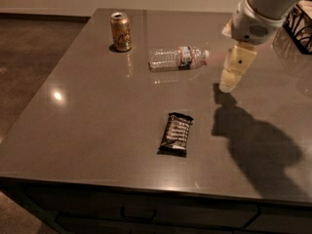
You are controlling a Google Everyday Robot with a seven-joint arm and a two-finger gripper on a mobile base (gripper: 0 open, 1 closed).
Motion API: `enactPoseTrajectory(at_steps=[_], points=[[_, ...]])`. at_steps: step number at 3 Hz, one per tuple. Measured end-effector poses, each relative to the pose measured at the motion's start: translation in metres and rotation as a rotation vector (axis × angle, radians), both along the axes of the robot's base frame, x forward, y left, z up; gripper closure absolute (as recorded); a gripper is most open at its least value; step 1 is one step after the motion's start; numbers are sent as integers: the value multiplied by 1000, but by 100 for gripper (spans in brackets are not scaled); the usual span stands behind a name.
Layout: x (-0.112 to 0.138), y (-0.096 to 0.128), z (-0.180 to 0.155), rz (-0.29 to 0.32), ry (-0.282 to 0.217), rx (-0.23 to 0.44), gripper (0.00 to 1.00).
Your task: Move water bottle near rxbar chocolate
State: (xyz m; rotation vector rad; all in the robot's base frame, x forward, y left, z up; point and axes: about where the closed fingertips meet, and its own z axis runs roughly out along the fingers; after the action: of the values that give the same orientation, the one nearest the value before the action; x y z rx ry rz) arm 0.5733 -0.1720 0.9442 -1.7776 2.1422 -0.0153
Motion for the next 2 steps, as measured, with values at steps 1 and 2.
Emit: enactPoseTrajectory(at_steps=[1,2], points=[[30,13,-12,16,11,-1,0],[48,20,-19,25,16,-2,0]])
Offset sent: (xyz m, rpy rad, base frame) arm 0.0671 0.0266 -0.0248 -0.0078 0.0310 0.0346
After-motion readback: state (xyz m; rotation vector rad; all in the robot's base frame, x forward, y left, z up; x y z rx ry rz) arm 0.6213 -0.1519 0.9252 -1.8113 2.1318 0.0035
